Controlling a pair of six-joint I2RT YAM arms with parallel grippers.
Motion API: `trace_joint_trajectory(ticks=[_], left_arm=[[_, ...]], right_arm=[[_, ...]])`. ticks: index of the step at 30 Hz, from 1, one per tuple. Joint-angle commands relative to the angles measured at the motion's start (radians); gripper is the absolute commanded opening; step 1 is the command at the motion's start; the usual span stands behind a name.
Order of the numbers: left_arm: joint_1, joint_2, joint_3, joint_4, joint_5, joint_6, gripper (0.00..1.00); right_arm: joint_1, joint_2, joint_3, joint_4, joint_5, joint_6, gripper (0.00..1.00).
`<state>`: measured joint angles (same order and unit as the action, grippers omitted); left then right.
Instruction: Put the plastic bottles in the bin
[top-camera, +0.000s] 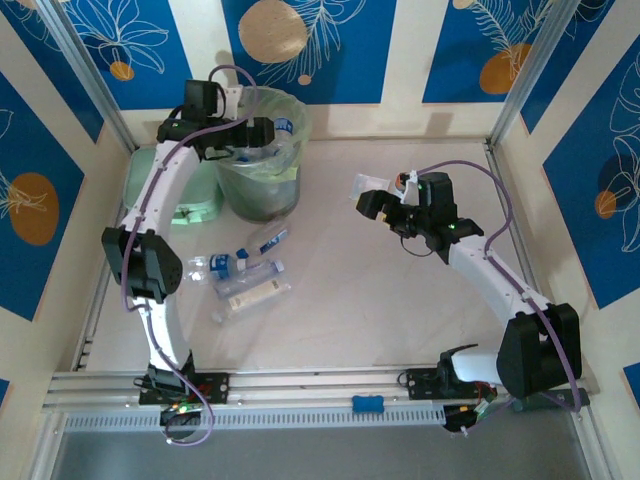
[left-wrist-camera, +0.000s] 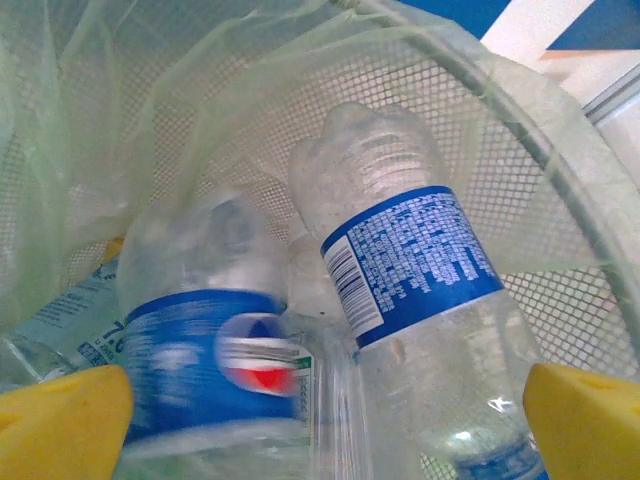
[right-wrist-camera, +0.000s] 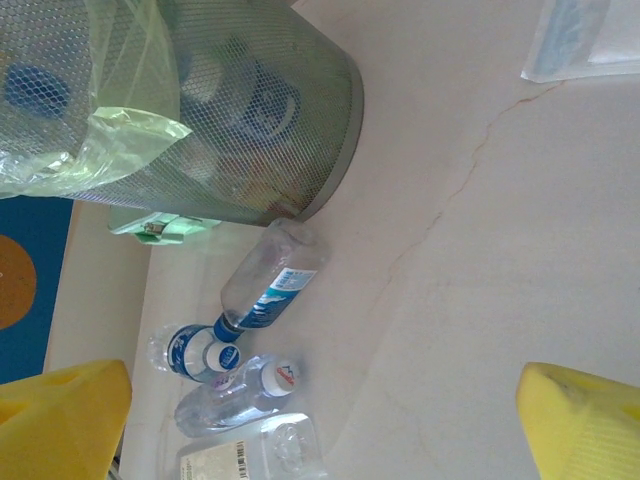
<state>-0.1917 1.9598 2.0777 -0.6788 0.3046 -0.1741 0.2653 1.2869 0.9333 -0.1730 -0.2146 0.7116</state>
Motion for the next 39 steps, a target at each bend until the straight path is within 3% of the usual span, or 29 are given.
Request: trace_joint_trajectory(ticks=[1, 7, 19, 30, 39], left_arm=[[0.002, -0.071, 0.026, -0.024, -0.004, 0.006, 1.00], [0.002, -0.239, -0.127, 0.040, 0.004, -0.017, 1.00], [0.002, -0.766, -0.928, 0.465, -0.044, -0.242, 1.00], [-0.010, -1.067, -1.384, 0.437, -0.087, -0.382, 1.00], [-0.057, -1.075, -1.523, 0.439, -0.090, -0.456, 1.00]], right_arm=[[0.013, 0.011, -0.004, 0.013, -0.026, 0.006, 0.99], [0.027, 0.034, -0.002, 0.031, -0.032, 0.017, 0.99], [0.080, 0.097, 0.035, 0.049, -0.023, 0.029, 0.99], [0.131, 0.217, 0.096, 0.059, -0.049, 0.060, 0.99], [0.150, 0.269, 0.147, 0.063, -0.093, 0.088, 0.99]])
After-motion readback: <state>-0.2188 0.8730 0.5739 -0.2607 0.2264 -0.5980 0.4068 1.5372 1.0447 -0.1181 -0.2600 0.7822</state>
